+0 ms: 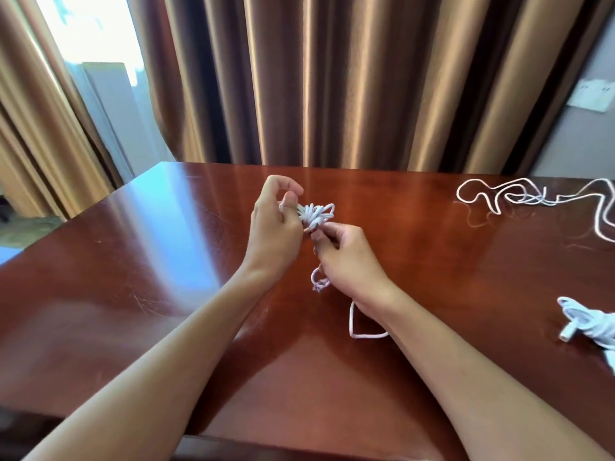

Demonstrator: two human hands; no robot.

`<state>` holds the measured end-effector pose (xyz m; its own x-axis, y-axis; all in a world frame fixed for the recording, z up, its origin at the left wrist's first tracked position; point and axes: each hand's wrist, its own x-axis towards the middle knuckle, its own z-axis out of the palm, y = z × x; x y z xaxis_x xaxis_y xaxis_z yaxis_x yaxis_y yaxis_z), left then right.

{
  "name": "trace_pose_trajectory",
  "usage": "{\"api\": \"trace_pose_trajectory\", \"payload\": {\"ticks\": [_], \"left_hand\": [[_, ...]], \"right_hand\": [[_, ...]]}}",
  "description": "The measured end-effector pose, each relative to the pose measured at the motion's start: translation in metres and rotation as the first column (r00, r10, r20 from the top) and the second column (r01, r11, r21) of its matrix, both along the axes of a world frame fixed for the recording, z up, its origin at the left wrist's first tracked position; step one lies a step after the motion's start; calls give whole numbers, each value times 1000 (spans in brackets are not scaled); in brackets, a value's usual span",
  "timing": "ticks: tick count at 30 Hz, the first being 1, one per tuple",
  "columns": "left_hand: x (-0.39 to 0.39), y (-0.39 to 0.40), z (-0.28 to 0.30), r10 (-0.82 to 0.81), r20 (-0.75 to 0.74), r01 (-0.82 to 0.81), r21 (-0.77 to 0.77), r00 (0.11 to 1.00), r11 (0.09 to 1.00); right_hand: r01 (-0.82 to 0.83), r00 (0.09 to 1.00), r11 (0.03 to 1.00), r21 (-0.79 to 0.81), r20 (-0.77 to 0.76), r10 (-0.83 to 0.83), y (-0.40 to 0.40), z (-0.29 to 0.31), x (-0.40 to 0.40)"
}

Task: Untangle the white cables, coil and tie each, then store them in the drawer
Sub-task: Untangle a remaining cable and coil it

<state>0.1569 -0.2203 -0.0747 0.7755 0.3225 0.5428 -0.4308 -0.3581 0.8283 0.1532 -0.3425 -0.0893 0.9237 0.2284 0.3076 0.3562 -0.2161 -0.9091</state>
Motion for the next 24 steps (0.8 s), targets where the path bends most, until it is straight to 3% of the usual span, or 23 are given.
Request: {"api": "trace_pose_trajectory", "payload": {"ticks": [5, 11, 15, 19, 22, 24], "left_hand": [[-11, -6, 4, 149, 195, -174, 116, 969, 978], [-3, 3, -2, 163, 227, -217, 239, 960, 946], [0, 5, -4, 125, 218, -196, 344, 968, 918], [4, 9, -7, 57, 117, -101, 419, 992, 903], [5, 13, -7, 58, 75, -87, 469, 995, 879], [4, 14, -7, 36, 43, -52, 488, 998, 871]], "right_hand": [[10, 978, 924, -383, 195, 70, 4, 4, -12], [11, 922, 801, -598, 316, 223, -4, 15, -27], [195, 825, 761, -619, 523, 214, -11, 20, -26], [448, 598, 699, -558, 768, 230, -16, 20, -19], [519, 534, 682, -515, 819, 211, -27, 27, -11], [445, 554, 746, -496, 807, 206, -34, 30, -4]]}}
